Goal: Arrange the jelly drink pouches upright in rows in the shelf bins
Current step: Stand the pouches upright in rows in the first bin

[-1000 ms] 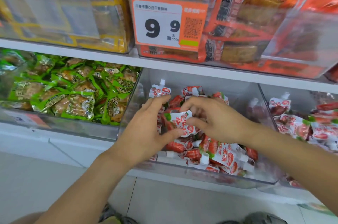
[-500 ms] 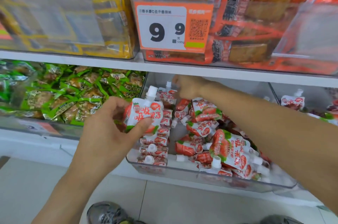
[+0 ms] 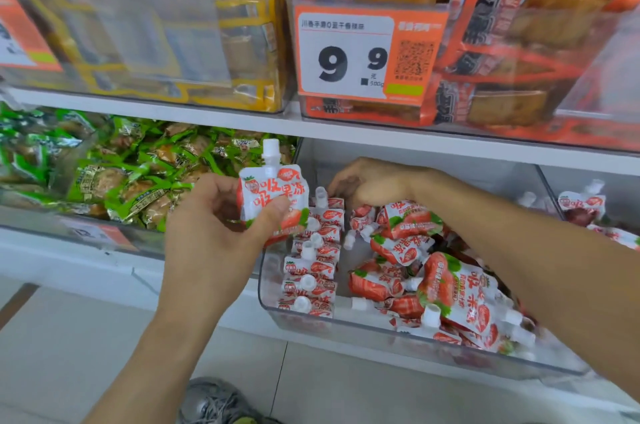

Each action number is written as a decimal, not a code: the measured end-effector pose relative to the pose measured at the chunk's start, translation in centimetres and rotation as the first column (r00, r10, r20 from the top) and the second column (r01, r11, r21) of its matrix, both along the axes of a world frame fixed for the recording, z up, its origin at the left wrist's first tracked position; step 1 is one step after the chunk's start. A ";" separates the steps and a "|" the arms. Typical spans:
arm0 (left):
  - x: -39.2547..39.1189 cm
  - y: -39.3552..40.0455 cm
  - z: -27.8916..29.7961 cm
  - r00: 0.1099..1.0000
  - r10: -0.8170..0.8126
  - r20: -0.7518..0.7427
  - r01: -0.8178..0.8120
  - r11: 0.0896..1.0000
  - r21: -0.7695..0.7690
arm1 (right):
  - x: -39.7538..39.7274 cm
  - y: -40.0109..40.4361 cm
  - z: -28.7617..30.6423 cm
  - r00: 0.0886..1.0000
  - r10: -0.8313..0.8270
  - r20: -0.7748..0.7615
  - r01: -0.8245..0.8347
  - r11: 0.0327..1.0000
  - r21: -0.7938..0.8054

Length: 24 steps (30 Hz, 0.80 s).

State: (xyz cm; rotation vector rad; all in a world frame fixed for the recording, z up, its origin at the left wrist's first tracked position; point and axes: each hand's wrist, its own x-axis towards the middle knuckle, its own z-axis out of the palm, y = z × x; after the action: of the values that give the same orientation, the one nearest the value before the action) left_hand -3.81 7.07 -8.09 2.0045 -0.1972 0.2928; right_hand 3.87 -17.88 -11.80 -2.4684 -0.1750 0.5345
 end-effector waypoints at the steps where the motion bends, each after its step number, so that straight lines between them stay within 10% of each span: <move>1: 0.1 -0.3 -0.1 1.000 0.001 0.010 -0.001 1.000 0.012 | -0.3 0.0 -0.2 1.000 0.001 -0.006 -0.001 1.000 0.009; 7: 0.8 -1.8 -0.3 0.997 -0.031 0.069 0.025 0.996 0.088 | -3.0 0.7 0.4 0.985 0.038 0.169 -0.051 0.996 0.077; 15: 1.5 -2.5 -0.7 0.982 -0.151 0.110 0.125 0.969 0.214 | -5.5 2.7 1.7 0.981 -0.078 0.180 -0.059 0.759 0.649; 19: 1.6 -2.3 -1.1 0.978 -0.184 0.102 0.142 0.935 0.326 | -6.2 1.8 1.2 0.950 -0.180 0.256 -0.022 0.779 0.626; 24: 1.2 -1.6 -1.9 0.983 -0.163 0.087 0.119 0.919 0.375 | -5.4 -0.3 1.7 0.709 -0.566 0.419 0.536 0.820 0.200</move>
State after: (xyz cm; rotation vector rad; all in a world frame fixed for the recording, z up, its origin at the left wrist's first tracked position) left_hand -2.63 5.47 -9.97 2.3317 -0.5015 0.2973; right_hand -1.53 -18.23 -10.13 -2.3743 0.3597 -0.3268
